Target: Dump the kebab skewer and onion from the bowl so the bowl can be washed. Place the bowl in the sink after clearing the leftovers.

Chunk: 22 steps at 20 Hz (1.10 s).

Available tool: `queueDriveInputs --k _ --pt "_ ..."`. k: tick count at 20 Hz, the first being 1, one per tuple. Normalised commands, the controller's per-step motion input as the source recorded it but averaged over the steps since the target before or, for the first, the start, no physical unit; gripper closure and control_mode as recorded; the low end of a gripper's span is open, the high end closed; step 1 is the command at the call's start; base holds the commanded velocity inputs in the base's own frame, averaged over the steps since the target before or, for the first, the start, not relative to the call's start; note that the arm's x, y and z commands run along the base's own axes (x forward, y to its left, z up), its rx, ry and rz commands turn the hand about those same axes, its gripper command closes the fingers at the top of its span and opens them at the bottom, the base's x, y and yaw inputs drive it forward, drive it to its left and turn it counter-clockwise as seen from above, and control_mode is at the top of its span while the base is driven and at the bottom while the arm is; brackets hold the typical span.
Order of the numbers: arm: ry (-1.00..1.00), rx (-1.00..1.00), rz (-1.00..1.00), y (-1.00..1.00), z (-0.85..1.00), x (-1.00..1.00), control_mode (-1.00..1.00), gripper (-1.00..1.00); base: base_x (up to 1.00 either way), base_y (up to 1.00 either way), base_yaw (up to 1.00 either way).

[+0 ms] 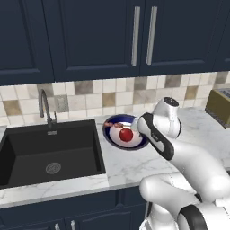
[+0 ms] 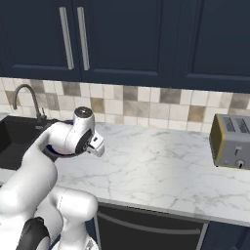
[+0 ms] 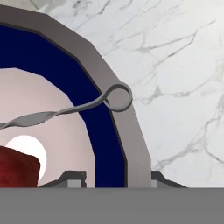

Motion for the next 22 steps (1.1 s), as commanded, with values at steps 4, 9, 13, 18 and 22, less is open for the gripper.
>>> queueDriveInputs --k 4,9,13,18,22 --pt "0.10 -0.05 0.00 0.83 0.54 0.00 -1.00 1.00 0.00 0.00 0.00" --pt "0.07 -0.04 0.01 0.49 0.16 0.00 -1.00 1.00 0.00 0.00 0.00" --pt "-0.01 0.00 0.00 0.32 0.00 0.00 -1.00 1.00 0.00 0.00 0.00" --pt "0.00 -0.05 0.01 0.57 0.00 0.05 -1.00 1.00 0.00 0.00 0.00" --pt "0.00 -0.10 0.02 0.63 -0.04 0.04 -1.00 1.00 0.00 0.00 0.00"
